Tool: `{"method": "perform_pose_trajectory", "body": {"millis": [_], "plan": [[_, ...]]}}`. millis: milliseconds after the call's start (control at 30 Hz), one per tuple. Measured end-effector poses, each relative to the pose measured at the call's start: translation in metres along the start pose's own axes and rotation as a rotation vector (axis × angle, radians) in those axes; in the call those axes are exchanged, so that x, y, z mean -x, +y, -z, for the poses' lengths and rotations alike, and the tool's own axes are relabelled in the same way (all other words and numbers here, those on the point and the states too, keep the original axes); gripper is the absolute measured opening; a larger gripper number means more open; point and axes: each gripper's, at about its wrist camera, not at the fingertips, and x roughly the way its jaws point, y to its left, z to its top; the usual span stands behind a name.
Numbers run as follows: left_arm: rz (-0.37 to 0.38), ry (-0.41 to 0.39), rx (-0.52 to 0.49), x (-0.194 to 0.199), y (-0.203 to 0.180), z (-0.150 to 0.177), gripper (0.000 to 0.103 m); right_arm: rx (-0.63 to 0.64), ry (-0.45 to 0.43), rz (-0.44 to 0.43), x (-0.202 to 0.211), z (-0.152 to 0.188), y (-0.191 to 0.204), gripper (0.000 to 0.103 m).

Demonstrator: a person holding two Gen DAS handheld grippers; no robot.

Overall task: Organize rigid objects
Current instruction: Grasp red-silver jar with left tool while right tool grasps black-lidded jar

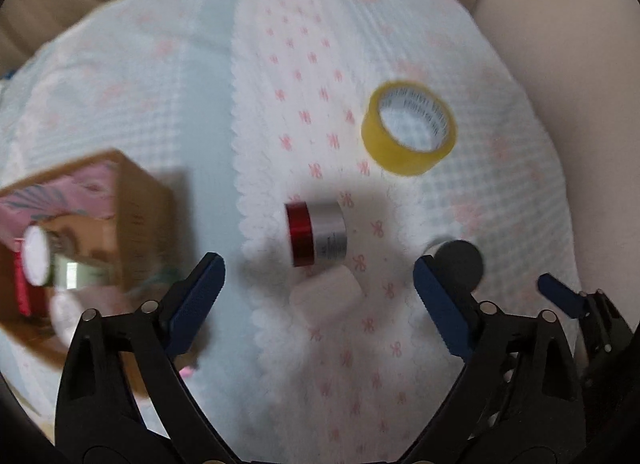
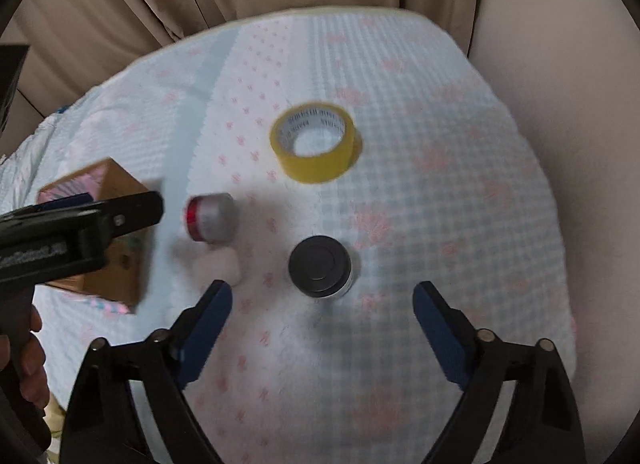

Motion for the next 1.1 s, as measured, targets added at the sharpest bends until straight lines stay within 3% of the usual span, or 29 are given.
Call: {"method": "perform_pose_trajectory", "body": {"millis": [133,267,333,467,533,567,833,1100], "plan": [[-0.006,0.019,-0.027,-0.035,-0.001,-0.002,0.094,0.057,0.041,0.000,-0.038,0.002,0.002,0.086],[-0.018,0.052,-0.015,-0.066,0.005,-0.007,0.081,0.104,0.061,0.012,-0.063,0.004,0.006,0.081],[-0.028,0.067,-0.007,-0.076,0.008,-0.009,0.073,0.114,0.072,0.017,-0.073,0.004,0.005,0.072],[-0.010,0.084,0.006,-0.089,0.012,-0.012,0.054,0.129,0.062,0.010,-0.080,0.001,0.005,0.067],[-0.005,0.104,-0.005,-0.094,0.010,-0.013,0.049,0.134,0.073,0.004,-0.083,0.000,0.005,0.055],[-0.010,0.111,-0.015,-0.096,0.008,-0.013,0.046,0.138,0.079,0.012,-0.085,-0.002,0.005,0.054],[-0.022,0.095,-0.039,-0.092,0.006,-0.021,0.040,0.126,0.099,0.007,-0.084,-0.010,0.008,0.054],[-0.005,0.057,-0.050,-0.066,0.008,-0.021,0.039,0.090,0.065,0.012,-0.070,-0.013,0.002,0.054]]}}
